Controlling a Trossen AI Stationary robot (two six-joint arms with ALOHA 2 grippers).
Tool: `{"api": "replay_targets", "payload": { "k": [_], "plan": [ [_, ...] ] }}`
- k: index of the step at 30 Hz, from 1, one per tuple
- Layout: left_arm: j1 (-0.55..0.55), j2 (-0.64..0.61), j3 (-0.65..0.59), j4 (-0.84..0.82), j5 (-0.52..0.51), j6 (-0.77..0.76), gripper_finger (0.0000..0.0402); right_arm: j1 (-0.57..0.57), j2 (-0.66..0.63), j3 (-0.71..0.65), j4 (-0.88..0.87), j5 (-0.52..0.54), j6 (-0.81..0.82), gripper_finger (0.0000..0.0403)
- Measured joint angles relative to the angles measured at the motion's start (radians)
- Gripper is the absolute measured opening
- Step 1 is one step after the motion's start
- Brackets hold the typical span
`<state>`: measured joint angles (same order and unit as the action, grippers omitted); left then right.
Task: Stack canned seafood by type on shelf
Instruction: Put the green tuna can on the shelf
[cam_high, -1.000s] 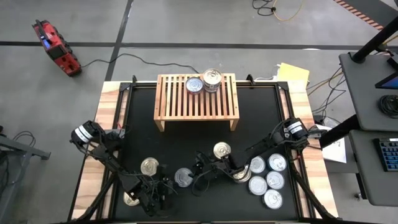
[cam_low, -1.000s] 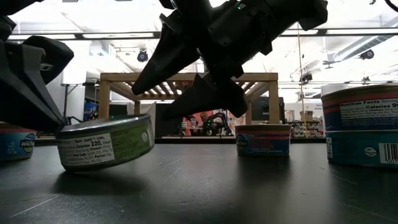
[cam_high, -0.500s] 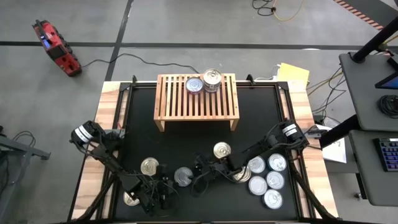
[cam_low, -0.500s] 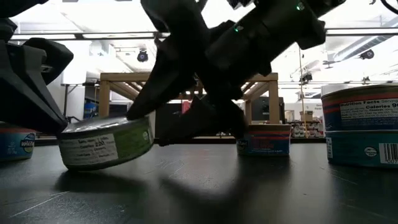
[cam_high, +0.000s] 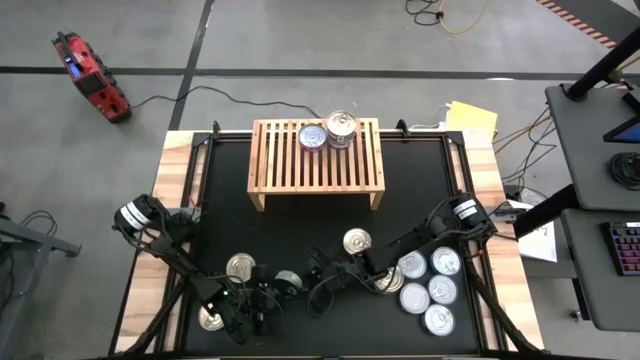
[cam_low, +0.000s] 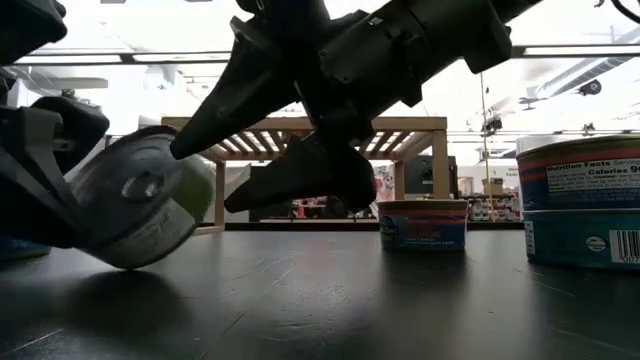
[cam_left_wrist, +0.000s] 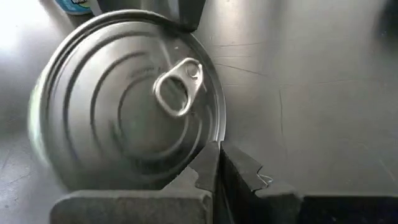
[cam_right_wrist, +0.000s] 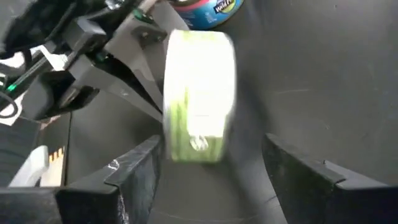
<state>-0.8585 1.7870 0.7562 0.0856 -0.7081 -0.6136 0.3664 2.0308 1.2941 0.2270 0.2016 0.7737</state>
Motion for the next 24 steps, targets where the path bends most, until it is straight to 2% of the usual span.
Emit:
{"api": "replay_targets", "payload": {
  "k": [5, 12, 17, 20, 24],
  "plan": [
    [0.0, 0.0, -0.001, 0.002, -0.004, 0.005, 0.0, 0.002, 0.007, 0.02, 0.02, 0.038, -0.193, 0.0247],
    [0.0, -0.001, -0.001, 0.004, -0.005, 0.006, 0.0, -0.003, 0.106, 0.12, 0.017, 0.036, -0.207, 0.0254],
    [0.0, -0.002, -0.009, 0.015, 0.007, 0.006, 0.0, -0.005, 0.17, 0.204, 0.011, 0.032, -0.297, 0.0265],
    [0.0, -0.002, -0.03, 0.05, 0.021, 0.006, 0.0, -0.005, 0.183, 0.224, 0.012, 0.033, -0.379, 0.0269],
    [0.0, -0.002, -0.076, 0.142, 0.021, 0.006, 0.0, -0.005, 0.186, 0.225, 0.009, 0.034, -0.394, 0.0263]
  ]
}}
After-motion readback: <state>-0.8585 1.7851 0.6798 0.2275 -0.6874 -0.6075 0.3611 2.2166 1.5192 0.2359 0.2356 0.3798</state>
